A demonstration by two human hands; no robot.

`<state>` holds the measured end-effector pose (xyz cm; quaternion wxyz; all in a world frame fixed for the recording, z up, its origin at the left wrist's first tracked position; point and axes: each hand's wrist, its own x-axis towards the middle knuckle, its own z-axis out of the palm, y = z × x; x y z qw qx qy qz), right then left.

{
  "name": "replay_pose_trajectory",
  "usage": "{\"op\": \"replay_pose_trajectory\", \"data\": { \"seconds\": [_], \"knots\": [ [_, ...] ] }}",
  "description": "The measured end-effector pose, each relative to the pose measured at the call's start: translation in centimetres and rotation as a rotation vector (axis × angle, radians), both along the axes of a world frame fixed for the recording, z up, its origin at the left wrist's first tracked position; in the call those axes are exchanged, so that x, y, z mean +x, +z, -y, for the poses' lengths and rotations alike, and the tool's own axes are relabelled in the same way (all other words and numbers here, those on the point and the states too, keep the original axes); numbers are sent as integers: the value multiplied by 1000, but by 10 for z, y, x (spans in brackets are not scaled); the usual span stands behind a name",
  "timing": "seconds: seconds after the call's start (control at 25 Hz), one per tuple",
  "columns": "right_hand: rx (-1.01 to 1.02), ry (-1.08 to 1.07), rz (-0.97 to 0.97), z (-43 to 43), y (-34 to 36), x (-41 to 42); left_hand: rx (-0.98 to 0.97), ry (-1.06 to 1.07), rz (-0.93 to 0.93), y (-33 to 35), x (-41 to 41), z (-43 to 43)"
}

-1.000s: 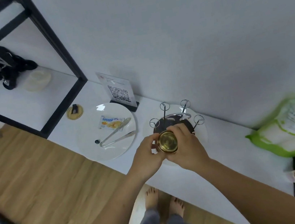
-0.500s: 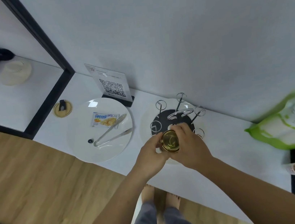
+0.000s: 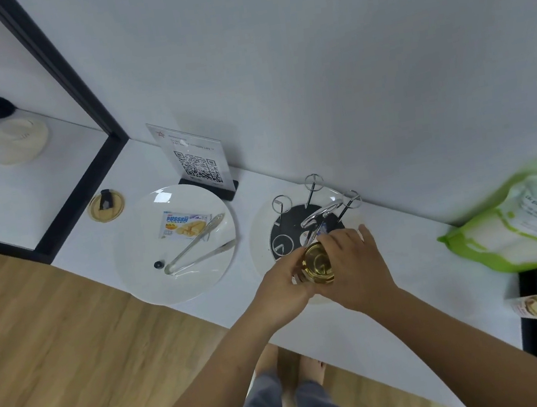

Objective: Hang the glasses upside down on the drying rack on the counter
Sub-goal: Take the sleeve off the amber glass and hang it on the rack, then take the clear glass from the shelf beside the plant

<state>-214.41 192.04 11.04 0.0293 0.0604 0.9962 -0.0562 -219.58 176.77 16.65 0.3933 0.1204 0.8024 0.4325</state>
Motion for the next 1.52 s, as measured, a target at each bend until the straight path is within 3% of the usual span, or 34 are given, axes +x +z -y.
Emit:
{"op": "replay_pose_trajectory", "data": {
  "seconds": [0.44,0.6,0.72,0.84,1.08,1.32,1.52],
  "knots": [
    [-36,35,120,-1,12,4,10,11,-23,6,2,12],
    [-82,104,2,-2,42,-1,-28,94,-52,23,-4,20],
    [-120,141,-138,1,76,-16,-45,119,-211,48,-11,28],
    [-135,169,-280,5,106,-31,-186,-17,-552,78,-16,42],
    [-199,325,-371,37,138,-65,-349,3,-935,129,-13,93],
    [-333,475,-403,118,162,-87,-462,154,-916,144,-3,159],
    [-335,590,-435,182,178,-104,-416,244,-964,154,-11,217]
  ]
}}
